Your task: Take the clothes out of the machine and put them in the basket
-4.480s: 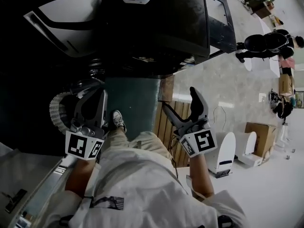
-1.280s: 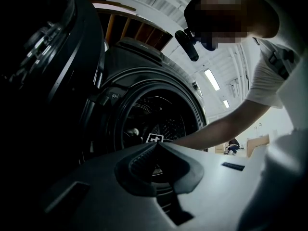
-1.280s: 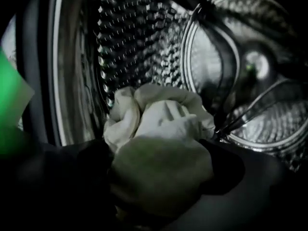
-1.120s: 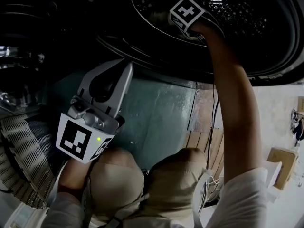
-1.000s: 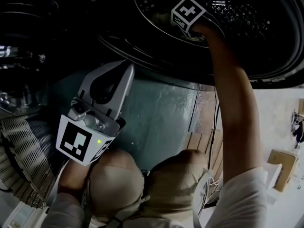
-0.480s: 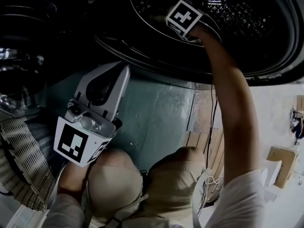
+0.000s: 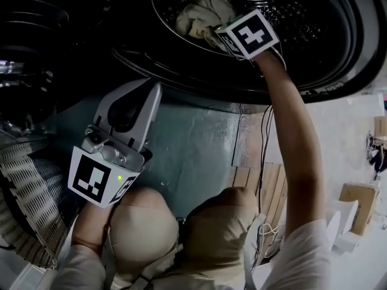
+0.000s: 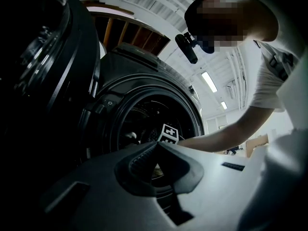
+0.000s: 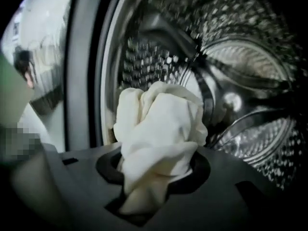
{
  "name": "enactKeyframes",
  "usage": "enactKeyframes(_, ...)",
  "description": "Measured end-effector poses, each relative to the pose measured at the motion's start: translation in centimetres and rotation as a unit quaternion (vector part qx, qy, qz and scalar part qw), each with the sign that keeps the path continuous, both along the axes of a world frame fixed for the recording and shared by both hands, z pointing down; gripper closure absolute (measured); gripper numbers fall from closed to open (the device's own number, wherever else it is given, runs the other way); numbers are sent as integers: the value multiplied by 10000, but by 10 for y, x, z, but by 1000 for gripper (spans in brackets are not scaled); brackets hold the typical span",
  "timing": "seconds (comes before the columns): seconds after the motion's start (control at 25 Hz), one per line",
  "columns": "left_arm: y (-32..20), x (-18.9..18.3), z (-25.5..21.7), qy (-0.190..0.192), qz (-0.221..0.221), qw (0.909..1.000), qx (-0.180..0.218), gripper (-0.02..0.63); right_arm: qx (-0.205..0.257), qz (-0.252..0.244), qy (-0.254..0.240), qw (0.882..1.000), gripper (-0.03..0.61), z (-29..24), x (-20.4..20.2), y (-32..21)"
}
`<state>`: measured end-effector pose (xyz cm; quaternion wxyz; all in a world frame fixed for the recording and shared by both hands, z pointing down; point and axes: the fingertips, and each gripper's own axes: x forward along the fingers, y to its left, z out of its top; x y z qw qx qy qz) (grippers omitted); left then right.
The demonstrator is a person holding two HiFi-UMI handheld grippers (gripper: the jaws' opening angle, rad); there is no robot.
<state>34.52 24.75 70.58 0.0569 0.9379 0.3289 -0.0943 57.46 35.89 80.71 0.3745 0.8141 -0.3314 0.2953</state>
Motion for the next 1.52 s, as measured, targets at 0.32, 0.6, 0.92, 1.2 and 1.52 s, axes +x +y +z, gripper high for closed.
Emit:
enactKeyframes(0.32,-4,-1,0,-11,-164,9998,117,600,1767,188,710,9815,379,-77,-49,-2)
enactKeyframes(0.6,-10,1,-5,-35,-287,9992,263,600,2627,170,1344,9553,379,-119,-108,10)
enactKeyframes(0.92,-19,12,-12,-321,-375,9986,171,600,3140,-34,1467,9380,379,-118,-185,17)
enactKeyframes(1.2,-16,17,-29,-313,-390,9985,231,600,3386,-35,1399,9305,377,-124,-194,18)
enactKeyframes(1.52,-25,23,-58,-618,-816,9931,565,600,3534,-120,978,9303,379,-151,-203,5)
